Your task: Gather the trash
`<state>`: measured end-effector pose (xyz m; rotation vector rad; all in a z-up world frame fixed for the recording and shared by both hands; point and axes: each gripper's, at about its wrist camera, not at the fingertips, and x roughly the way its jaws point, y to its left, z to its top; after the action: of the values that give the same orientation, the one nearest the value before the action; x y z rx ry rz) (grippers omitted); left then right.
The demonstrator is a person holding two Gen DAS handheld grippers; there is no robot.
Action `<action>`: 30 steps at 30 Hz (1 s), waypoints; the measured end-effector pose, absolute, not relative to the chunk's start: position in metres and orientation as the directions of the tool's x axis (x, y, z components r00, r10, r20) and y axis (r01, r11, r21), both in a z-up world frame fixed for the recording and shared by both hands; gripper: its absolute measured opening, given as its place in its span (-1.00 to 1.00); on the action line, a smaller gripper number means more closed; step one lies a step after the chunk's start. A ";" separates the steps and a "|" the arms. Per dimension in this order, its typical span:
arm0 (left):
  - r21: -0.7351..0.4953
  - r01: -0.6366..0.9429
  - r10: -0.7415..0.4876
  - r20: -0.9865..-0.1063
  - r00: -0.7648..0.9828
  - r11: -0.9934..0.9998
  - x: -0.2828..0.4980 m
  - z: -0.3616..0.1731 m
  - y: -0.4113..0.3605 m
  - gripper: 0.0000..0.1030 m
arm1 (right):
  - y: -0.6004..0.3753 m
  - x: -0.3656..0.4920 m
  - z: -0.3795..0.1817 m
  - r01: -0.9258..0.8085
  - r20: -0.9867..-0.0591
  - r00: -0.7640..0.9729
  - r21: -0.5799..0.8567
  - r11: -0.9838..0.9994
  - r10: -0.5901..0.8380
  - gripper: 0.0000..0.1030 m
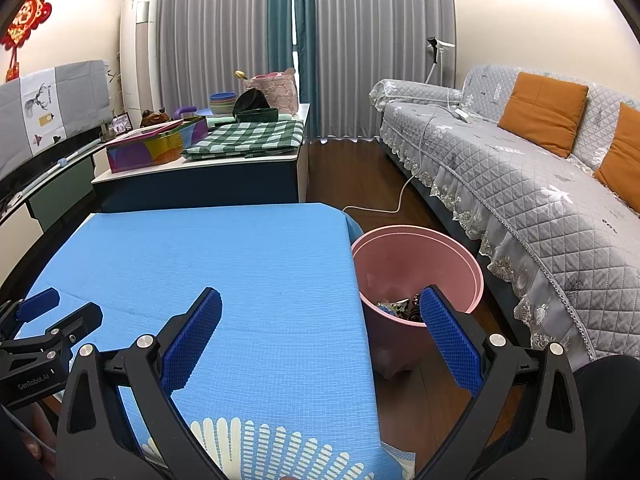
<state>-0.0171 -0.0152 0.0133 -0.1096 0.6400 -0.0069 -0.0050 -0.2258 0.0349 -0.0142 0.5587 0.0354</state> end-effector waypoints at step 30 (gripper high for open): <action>-0.090 -0.039 -0.020 -0.579 0.815 0.995 -0.016 0.016 -0.015 0.76 | -0.222 -0.005 0.031 -0.044 -0.534 0.845 -0.002 0.999 0.036 0.90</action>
<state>-0.0158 -0.0151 0.0156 -0.0990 0.6181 0.0103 -0.0053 -0.2224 0.0313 -0.0145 0.5634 0.0421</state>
